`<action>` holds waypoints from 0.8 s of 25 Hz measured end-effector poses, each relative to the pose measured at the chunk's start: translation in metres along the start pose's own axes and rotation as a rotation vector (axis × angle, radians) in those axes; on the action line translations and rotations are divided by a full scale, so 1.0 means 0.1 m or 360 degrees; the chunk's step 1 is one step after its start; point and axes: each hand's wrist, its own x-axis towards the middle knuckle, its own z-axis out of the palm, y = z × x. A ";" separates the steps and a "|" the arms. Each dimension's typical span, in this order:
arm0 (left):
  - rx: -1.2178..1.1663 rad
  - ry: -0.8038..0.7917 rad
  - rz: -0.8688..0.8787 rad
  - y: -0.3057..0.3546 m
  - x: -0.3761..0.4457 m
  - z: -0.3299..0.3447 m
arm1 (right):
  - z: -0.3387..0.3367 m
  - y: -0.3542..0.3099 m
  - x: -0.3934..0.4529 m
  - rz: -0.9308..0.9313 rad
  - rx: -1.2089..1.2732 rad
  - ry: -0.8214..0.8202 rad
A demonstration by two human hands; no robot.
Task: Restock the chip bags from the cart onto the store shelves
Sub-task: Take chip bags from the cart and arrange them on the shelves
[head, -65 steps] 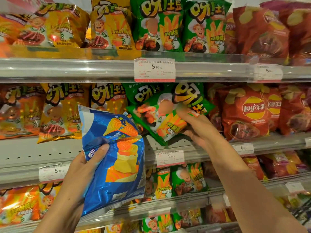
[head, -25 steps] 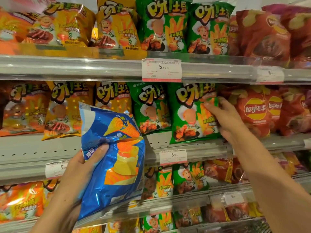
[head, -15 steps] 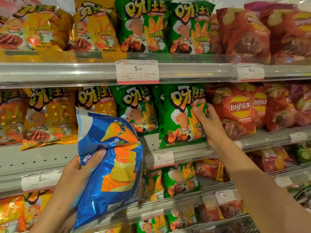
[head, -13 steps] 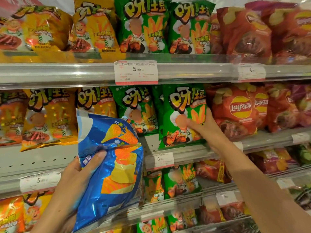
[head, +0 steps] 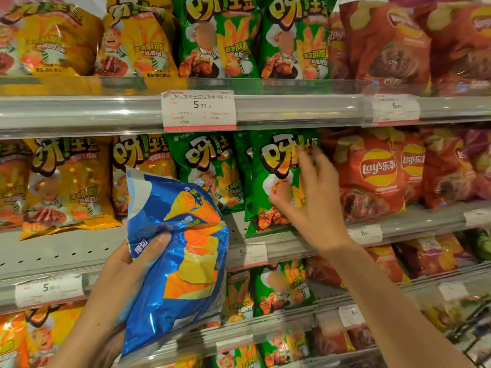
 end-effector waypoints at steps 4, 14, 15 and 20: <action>-0.0098 -0.0032 -0.0013 0.01 0.04 0.07 | 0.23 -0.02 -0.05 -0.0154 -0.0439 -0.0232; -0.0465 -0.0124 -0.0096 0.00 0.04 -0.10 | 0.27 -0.17 -0.10 -0.0196 -0.0421 -0.0106; -0.0460 -0.0111 -0.0082 0.00 0.05 -0.15 | 0.28 -0.27 -0.13 -0.0277 -0.0341 -0.0032; -0.0481 -0.0045 -0.0113 0.02 0.02 -0.61 | 0.70 -0.99 -0.36 -0.0589 0.0137 -0.0138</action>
